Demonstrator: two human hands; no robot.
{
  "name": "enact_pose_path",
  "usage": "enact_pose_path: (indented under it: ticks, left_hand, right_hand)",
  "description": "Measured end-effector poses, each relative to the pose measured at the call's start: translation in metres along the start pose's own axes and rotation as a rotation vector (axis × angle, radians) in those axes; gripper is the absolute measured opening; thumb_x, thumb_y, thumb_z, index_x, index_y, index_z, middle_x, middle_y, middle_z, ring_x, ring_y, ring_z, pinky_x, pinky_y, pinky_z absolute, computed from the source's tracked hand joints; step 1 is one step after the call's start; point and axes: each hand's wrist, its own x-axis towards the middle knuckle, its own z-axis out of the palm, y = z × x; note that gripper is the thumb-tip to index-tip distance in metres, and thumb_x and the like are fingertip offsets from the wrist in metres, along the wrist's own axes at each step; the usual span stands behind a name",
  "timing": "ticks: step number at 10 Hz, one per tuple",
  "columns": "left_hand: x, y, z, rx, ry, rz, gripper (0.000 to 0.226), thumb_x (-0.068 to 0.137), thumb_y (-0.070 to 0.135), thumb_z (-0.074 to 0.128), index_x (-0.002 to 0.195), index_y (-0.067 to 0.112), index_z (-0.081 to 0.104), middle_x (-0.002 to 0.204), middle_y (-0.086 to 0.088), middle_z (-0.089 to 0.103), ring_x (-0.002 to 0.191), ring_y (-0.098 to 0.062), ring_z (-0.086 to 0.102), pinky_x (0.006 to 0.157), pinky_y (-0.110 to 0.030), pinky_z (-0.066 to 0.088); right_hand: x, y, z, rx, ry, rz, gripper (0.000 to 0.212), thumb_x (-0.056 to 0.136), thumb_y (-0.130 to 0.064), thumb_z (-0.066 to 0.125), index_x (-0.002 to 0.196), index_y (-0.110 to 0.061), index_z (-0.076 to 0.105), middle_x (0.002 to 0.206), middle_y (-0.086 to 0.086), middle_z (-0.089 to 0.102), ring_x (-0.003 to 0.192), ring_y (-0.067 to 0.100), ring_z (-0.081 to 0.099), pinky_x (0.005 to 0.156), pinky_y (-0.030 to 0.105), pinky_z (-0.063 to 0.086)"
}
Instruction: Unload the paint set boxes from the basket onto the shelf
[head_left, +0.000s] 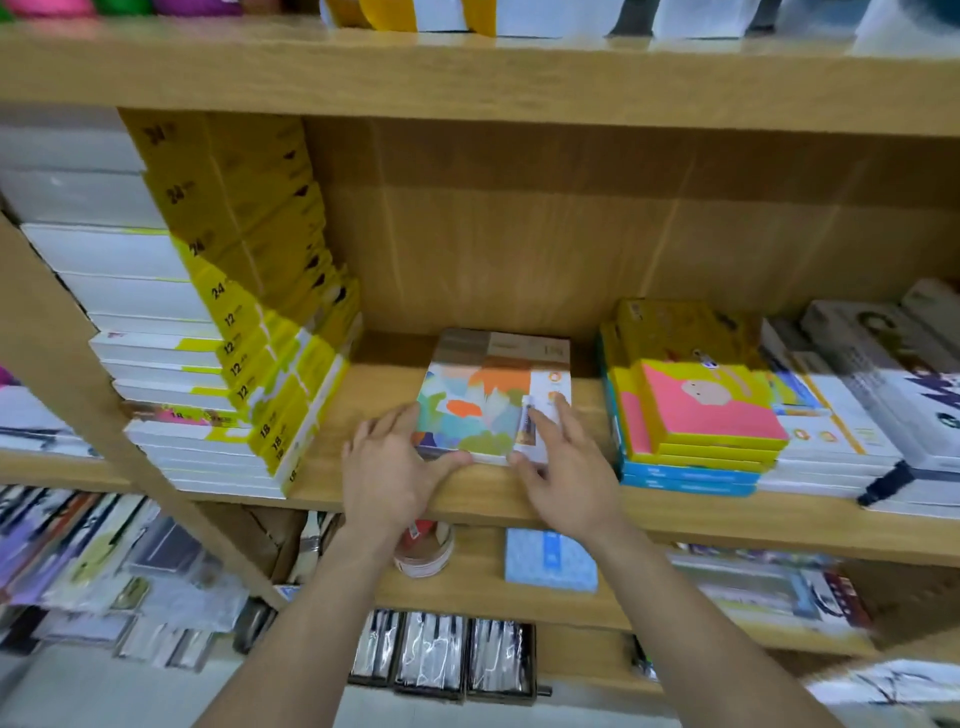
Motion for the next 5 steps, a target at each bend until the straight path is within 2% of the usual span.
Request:
enact_pose_path:
  ticks: [1, 2, 3, 4, 5]
  left_hand:
    - [0.006, 0.002, 0.005, 0.011, 0.032, -0.023, 0.113, 0.052, 0.100, 0.041, 0.133, 0.023, 0.062, 0.132, 0.000, 0.069, 0.123, -0.028, 0.056, 0.100, -0.047, 0.044]
    - [0.002, 0.003, 0.006, -0.009, 0.045, -0.043, 0.111, 0.052, 0.099, 0.044, 0.130, 0.023, 0.063, 0.127, -0.001, 0.068, 0.120, -0.028, 0.058, 0.099, -0.046, 0.044]
    - [0.000, 0.006, 0.001, -0.006, 0.018, -0.048, 0.105, 0.059, 0.095, 0.049, 0.133, 0.022, 0.060, 0.130, -0.003, 0.066, 0.123, -0.029, 0.056, 0.100, -0.046, 0.043]
    - [-0.003, 0.007, -0.005, 0.013, -0.063, -0.013, 0.092, 0.074, 0.081, 0.060, 0.144, 0.021, 0.051, 0.139, -0.006, 0.060, 0.129, -0.029, 0.052, 0.102, -0.046, 0.045]
    - [-0.004, 0.009, -0.017, 0.058, -0.170, 0.039, 0.091, 0.081, 0.072, 0.062, 0.152, 0.019, 0.040, 0.148, -0.008, 0.053, 0.135, -0.031, 0.048, 0.106, -0.047, 0.045]
  right_hand:
    - [0.015, 0.001, 0.000, -0.010, -0.088, 0.013, 0.068, 0.101, -0.058, 0.040, 0.161, -0.033, 0.019, 0.174, -0.002, -0.001, 0.159, 0.030, -0.004, 0.124, 0.048, 0.020]
    - [0.020, 0.003, 0.002, -0.018, -0.132, 0.020, 0.069, 0.101, -0.058, 0.037, 0.162, -0.034, 0.014, 0.173, -0.004, -0.004, 0.158, 0.031, -0.011, 0.125, 0.048, 0.013]
    - [0.021, 0.000, -0.002, -0.004, -0.128, 0.062, 0.070, 0.099, -0.061, 0.040, 0.161, -0.036, 0.018, 0.173, -0.006, 0.000, 0.159, 0.030, -0.006, 0.125, 0.048, 0.016]
    - [0.014, -0.009, -0.010, -0.034, -0.092, 0.095, 0.069, 0.097, -0.063, 0.043, 0.159, -0.036, 0.026, 0.172, -0.006, 0.012, 0.157, 0.030, 0.011, 0.121, 0.048, 0.026]
    - [-0.001, -0.019, -0.023, -0.144, -0.060, 0.125, 0.070, 0.094, -0.059, 0.053, 0.155, -0.030, 0.036, 0.168, -0.001, 0.027, 0.150, 0.030, 0.029, 0.116, 0.048, 0.036]
